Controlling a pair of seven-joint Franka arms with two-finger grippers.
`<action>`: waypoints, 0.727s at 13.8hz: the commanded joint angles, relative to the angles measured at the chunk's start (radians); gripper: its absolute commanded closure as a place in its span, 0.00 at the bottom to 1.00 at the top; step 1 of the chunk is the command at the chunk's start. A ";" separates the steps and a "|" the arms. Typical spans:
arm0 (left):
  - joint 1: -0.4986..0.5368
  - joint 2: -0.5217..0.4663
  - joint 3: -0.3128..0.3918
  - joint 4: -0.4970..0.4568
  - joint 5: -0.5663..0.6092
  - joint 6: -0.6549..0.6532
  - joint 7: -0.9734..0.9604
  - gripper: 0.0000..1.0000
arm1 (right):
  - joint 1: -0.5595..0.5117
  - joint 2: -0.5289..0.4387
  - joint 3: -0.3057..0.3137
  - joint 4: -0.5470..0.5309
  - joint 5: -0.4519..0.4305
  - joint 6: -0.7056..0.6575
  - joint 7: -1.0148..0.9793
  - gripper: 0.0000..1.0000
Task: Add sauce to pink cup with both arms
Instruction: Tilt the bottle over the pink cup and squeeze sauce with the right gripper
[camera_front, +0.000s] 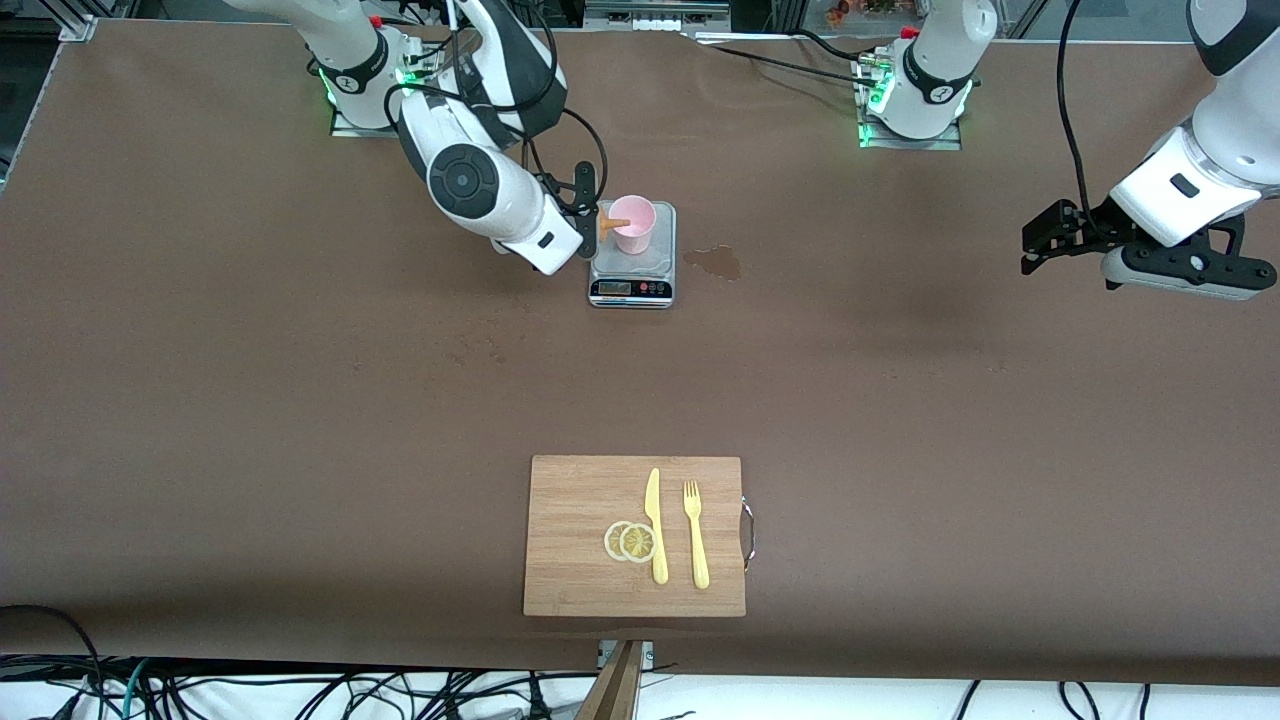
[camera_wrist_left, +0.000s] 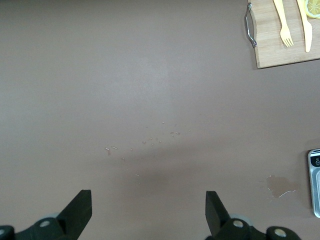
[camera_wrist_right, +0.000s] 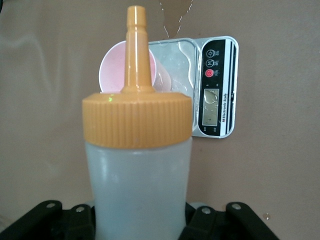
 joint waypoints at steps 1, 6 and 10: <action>0.002 0.000 0.004 0.012 -0.022 -0.012 0.026 0.00 | 0.001 -0.028 0.013 -0.036 -0.052 0.011 0.043 1.00; -0.005 0.000 0.006 0.012 -0.022 -0.015 0.023 0.00 | -0.018 -0.050 0.053 -0.081 -0.083 0.011 0.049 1.00; -0.006 0.004 0.012 0.012 -0.022 -0.017 0.026 0.00 | -0.017 -0.051 0.076 -0.104 -0.132 0.009 0.079 1.00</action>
